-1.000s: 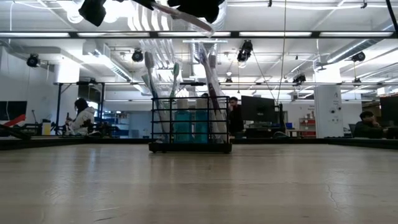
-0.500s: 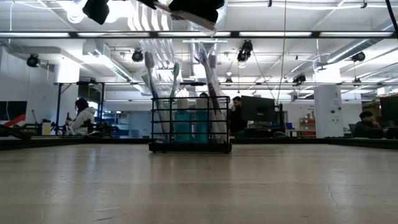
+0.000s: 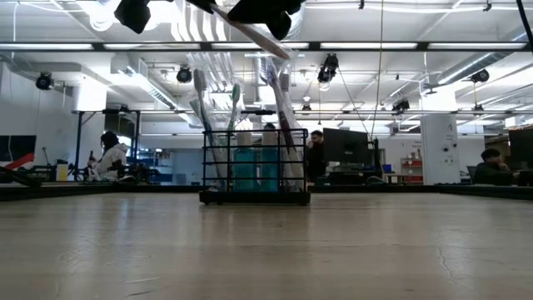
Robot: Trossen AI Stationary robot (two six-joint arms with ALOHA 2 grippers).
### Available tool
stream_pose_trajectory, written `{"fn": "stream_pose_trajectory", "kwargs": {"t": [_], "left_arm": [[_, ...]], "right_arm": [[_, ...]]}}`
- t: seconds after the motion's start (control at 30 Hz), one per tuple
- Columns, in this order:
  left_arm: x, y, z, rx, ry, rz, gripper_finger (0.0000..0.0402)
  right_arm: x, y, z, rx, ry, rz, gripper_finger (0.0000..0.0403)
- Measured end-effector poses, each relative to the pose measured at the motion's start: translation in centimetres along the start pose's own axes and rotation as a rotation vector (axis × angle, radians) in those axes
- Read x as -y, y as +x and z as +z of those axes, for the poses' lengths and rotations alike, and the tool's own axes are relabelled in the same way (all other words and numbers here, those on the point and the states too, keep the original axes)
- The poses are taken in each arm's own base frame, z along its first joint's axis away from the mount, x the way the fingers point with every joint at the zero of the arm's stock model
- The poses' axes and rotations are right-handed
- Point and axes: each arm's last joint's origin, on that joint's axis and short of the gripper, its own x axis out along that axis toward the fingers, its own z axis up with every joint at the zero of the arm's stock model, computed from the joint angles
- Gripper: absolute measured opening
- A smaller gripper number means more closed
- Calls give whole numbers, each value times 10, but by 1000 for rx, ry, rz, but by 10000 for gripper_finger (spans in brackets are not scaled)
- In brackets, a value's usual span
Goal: Pick & Place toothbrushing station
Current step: Put the orange toothbrush into the wire organizer
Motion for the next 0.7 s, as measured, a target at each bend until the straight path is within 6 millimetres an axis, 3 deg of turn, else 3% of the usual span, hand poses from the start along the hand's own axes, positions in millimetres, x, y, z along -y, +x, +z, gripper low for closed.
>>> {"fn": "stream_pose_trajectory", "kwargs": {"t": [0.17, 0.4, 0.7], "left_arm": [[-1, 0, 0, 0, -28, 2, 25], [-7, -3, -3, 7, -84, 10, 68], [-21, -20, -30, 47, -236, 46, 110]], "right_arm": [[1, -1, 0, -2, -1, 3, 15], [-1, -5, 2, 10, -9, 15, 10], [-6, -33, 10, 31, -28, 10, 6]]}}
